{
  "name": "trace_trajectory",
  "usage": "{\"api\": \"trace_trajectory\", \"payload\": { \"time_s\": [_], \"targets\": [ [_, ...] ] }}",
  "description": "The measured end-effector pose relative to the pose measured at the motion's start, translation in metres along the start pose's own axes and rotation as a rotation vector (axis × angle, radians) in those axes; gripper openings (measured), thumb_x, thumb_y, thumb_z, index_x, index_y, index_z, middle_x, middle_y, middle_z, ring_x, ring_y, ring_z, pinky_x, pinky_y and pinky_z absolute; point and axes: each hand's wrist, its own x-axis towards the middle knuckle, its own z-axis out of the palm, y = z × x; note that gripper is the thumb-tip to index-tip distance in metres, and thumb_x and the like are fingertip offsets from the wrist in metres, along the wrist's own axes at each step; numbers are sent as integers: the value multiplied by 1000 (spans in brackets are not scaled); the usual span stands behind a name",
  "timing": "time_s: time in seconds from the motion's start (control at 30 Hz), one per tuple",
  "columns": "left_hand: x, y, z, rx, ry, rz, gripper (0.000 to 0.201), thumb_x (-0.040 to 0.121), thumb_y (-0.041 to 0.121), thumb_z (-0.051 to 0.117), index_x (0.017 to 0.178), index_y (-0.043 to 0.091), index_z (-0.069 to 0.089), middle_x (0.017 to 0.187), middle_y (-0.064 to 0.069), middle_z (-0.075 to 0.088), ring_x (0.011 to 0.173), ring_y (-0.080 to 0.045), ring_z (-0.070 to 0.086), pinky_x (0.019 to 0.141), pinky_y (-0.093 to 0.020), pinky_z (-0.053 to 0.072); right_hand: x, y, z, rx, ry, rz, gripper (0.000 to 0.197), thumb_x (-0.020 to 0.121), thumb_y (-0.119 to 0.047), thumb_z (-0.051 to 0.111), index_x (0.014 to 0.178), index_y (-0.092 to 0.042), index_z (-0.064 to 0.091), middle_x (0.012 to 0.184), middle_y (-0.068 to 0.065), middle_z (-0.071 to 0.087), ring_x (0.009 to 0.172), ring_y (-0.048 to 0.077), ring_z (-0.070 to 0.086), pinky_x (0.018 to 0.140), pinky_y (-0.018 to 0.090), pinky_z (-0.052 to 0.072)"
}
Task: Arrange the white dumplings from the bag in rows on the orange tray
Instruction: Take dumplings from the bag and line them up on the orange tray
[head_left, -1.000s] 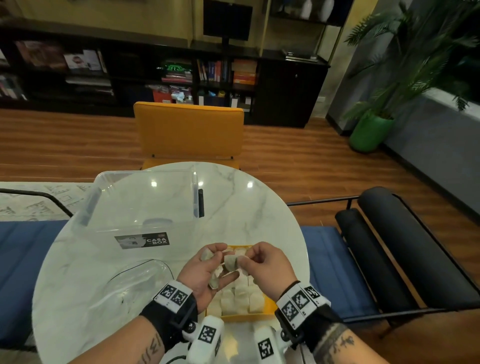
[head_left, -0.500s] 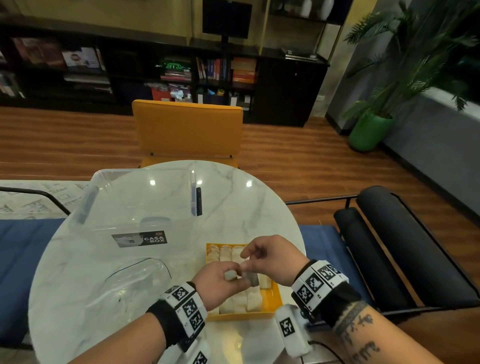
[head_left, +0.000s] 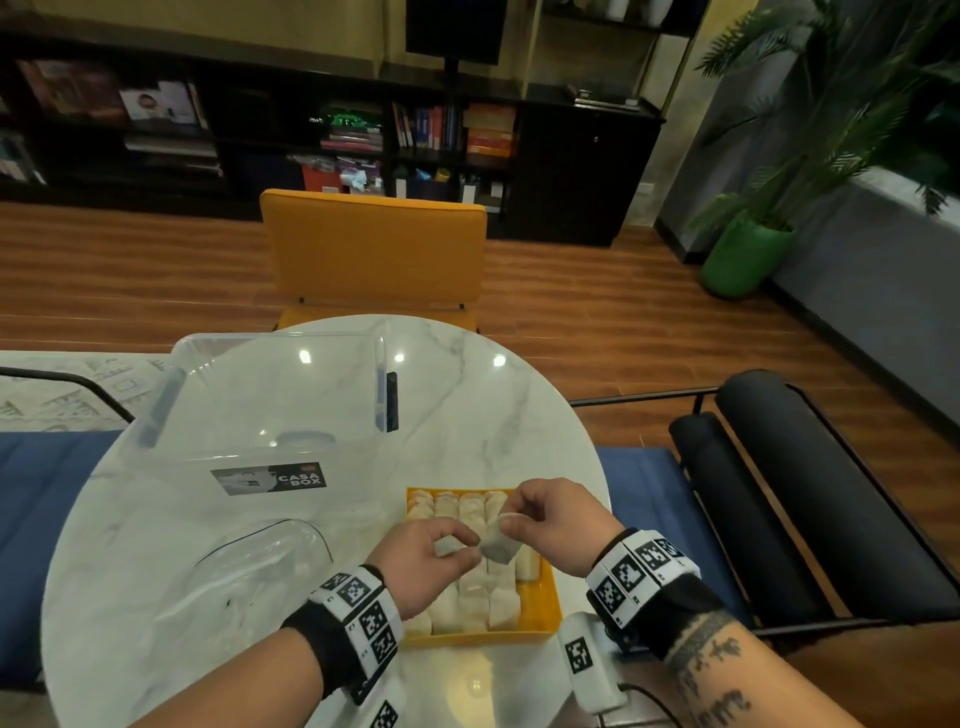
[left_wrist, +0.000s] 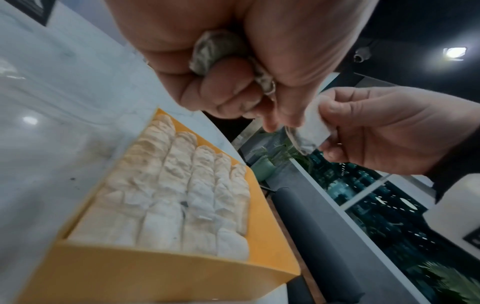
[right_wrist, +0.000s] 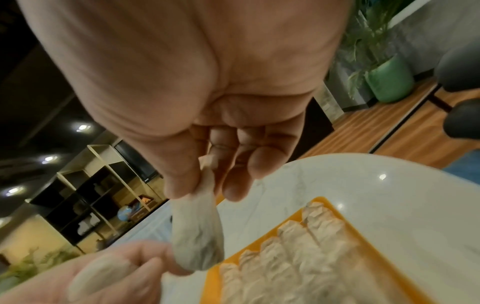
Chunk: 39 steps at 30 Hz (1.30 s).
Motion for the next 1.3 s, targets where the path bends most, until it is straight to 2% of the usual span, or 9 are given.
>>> {"api": "trace_trajectory", "payload": {
  "time_s": [0.13,0.2,0.27,0.4,0.53,0.7,1.13,1.2,1.3],
  "targets": [
    [3,-21,-3,74,151,-167,31,90,45,60,119,33,59,123,3,65,113,-15,59,85,-21,43,9,19,-4,-139,32,108,7,85,-34,71,86,-28,67,83,-9,65,76,7,60,69,22,49],
    [1,-31,-3,94,183,-258,51,93,40,58,139,24,43,130,-7,61,118,-21,58,91,-25,45,10,28,0,-257,-52,151,10,85,-33,69,91,-25,68,87,-8,64,79,11,60,69,23,49],
    [0,-38,1,99,187,-331,59,94,36,57,146,20,32,132,-10,59,119,-23,58,93,-28,46,9,35,9,-367,-173,166,11,84,-29,68,94,-25,70,87,-10,61,82,12,60,70,22,48],
    [1,-46,7,146,133,-384,56,95,33,55,144,20,34,133,-10,58,118,-24,58,93,-28,46,9,46,32,-523,-357,211,17,83,-28,69,100,-26,71,101,-3,66,91,19,64,80,27,53],
    [1,-47,6,149,121,-381,52,94,32,55,142,23,37,134,-8,58,117,-22,58,92,-26,46,14,49,42,-644,-403,221,20,85,-27,65,105,-24,68,107,2,65,95,23,64,87,33,55],
    [0,-46,4,127,128,-389,54,93,31,57,143,24,36,135,-7,57,118,-20,58,91,-24,45,25,50,43,-667,-341,204,20,83,-22,62,102,-23,68,110,2,61,97,23,62,89,33,53],
    [1,-49,2,78,140,-408,65,89,33,64,145,22,33,136,-7,57,122,-19,56,97,-26,45,37,59,47,-677,-200,145,34,82,-25,67,116,-24,62,126,2,39,112,22,46,96,35,48],
    [-1,-47,1,58,143,-390,67,88,35,66,145,22,34,136,-8,56,123,-19,55,99,-27,44,38,58,47,-634,-180,141,42,79,-26,70,120,-26,58,124,0,39,111,21,48,94,34,50],
    [-3,-39,-1,-26,169,-317,63,84,38,69,139,25,39,127,-6,58,114,-18,58,90,-23,44,34,48,45,-478,-105,96,26,84,-31,71,107,-30,60,115,-6,45,98,13,54,88,30,50]
  ]
}}
